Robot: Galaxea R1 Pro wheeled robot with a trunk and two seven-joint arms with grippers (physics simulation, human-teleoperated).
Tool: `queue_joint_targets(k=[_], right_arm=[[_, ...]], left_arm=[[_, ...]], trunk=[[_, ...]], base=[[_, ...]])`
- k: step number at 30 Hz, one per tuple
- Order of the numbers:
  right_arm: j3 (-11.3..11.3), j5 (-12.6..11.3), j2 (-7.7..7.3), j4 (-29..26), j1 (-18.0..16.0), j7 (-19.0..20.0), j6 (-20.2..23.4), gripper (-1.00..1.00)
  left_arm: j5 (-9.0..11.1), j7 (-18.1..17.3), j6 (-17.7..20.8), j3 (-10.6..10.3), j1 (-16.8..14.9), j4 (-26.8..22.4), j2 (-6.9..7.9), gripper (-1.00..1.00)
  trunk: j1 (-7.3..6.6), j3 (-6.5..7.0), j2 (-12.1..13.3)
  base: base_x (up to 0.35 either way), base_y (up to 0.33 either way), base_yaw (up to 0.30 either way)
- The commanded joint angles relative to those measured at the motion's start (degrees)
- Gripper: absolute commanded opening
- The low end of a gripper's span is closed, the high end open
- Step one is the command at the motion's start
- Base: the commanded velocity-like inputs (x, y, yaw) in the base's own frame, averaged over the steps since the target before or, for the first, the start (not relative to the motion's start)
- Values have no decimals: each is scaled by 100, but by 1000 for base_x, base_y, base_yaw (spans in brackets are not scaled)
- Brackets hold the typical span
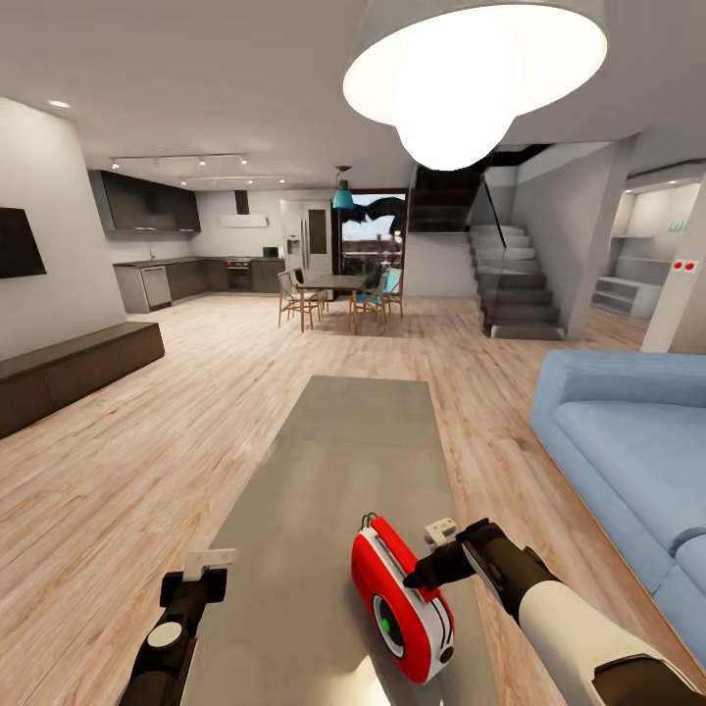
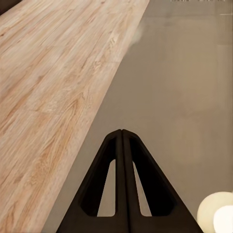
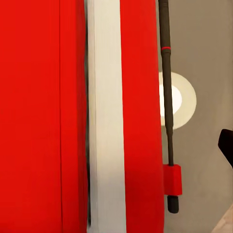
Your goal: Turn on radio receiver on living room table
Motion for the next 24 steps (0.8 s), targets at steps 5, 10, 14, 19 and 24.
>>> queue_joint_targets(k=[5, 10, 14, 19, 24], right_arm=[[0, 2, 0, -2, 0, 0, -1, 100], [0, 2, 0, -2, 0, 0, -1, 100], [0, 2, 0, -3, 0, 0, -1, 100], [0, 2, 0, -3, 0, 0, -1, 100], [0, 2, 0, -3, 0, 0, -1, 100]], left_arm=[[0, -1, -22, -11, 0, 1, 0, -100], [-4, -1, -21, -16, -1, 3, 0, -100], [-14, 0, -11, -18, -1, 4, 0, -100], [-17, 0, -9, -11, 0, 4, 0, -100], [-17, 0, -8, -9, -1, 4, 0, -100]], trunk=[[0, 0, 0], [-110, 90, 201], [-198, 162, 361], [-307, 251, 561], [-417, 341, 762]], base=[[0, 0, 0], [0, 0, 0], [0, 0, 0], [0, 0, 0], [0, 0, 0]])
